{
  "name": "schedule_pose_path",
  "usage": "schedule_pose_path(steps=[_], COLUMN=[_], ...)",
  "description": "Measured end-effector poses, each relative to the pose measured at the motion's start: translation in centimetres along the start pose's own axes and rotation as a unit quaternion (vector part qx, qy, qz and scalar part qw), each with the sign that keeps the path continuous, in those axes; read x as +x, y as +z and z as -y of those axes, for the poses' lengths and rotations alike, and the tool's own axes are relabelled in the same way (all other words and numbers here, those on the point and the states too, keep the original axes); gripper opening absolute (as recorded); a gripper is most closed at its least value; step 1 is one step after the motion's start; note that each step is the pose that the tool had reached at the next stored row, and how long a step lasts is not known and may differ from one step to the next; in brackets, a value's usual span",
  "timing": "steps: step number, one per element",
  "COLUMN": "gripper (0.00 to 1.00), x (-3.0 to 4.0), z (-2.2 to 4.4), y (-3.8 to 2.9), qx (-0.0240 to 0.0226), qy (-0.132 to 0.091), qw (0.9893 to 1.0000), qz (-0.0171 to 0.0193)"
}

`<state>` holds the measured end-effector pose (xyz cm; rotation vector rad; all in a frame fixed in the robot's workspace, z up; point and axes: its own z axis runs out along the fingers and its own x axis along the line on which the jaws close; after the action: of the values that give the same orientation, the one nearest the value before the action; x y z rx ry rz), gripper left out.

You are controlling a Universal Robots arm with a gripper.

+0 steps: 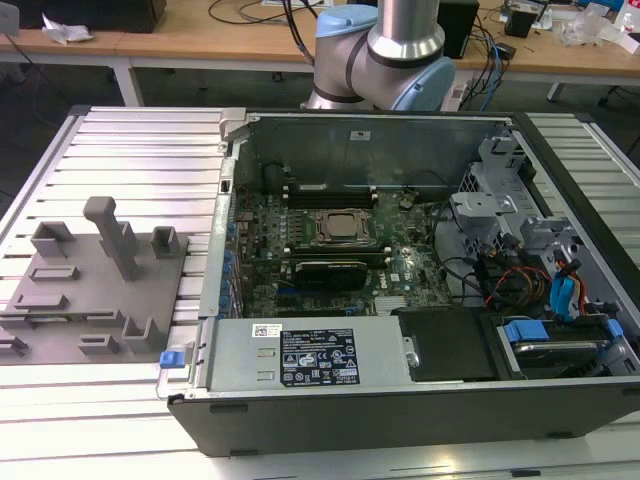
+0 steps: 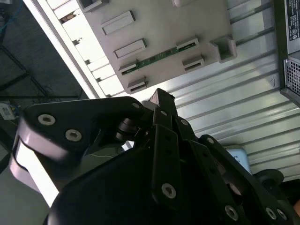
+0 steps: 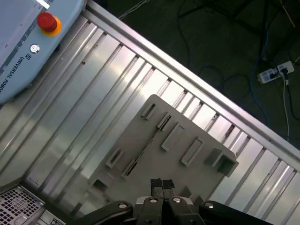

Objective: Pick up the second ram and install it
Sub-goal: 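Pick up the second ram and move it above second insertion slot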

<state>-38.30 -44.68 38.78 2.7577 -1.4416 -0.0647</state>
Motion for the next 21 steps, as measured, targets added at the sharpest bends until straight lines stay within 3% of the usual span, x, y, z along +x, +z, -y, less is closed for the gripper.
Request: schedule_pose_path(steps=[1, 2, 6, 8, 10, 11, 13, 14, 16, 18, 19, 21], gripper=[0.11, 0.11, 0.11, 0.11, 0.11, 0.11, 0.11, 0.11, 0.11, 0.11, 0.11, 0.11], x=[0.00, 0.00, 0.01, 0.00, 0.01, 0.01, 0.01, 0.00, 0.01, 0.01, 0.01, 0.01], z=[0.00, 0.00, 0.00, 0.00, 0.00, 0.00, 0.00, 0.00, 0.00, 0.00, 0.00, 0.00], y=[0.00, 0.01, 0.02, 0.02, 0.03, 0.04, 0.04, 0.05, 0.06, 0.07, 0.08, 0.10], qx=[0.0001, 0.0007, 0.0020, 0.0026, 0.0030, 0.0034, 0.0038, 0.0041, 0.0050, 0.0057, 0.0061, 0.0064], qy=[0.007, 0.029, 0.084, 0.112, 0.128, 0.145, 0.161, 0.173, 0.211, 0.245, 0.257, 0.272], qw=[1.0000, 0.9996, 0.9964, 0.9937, 0.9917, 0.9893, 0.9869, 0.9849, 0.9775, 0.9695, 0.9662, 0.9622], qz=[0.0003, 0.0013, 0.0038, 0.0050, 0.0058, 0.0066, 0.0073, 0.0078, 0.0095, 0.0111, 0.0116, 0.0122])
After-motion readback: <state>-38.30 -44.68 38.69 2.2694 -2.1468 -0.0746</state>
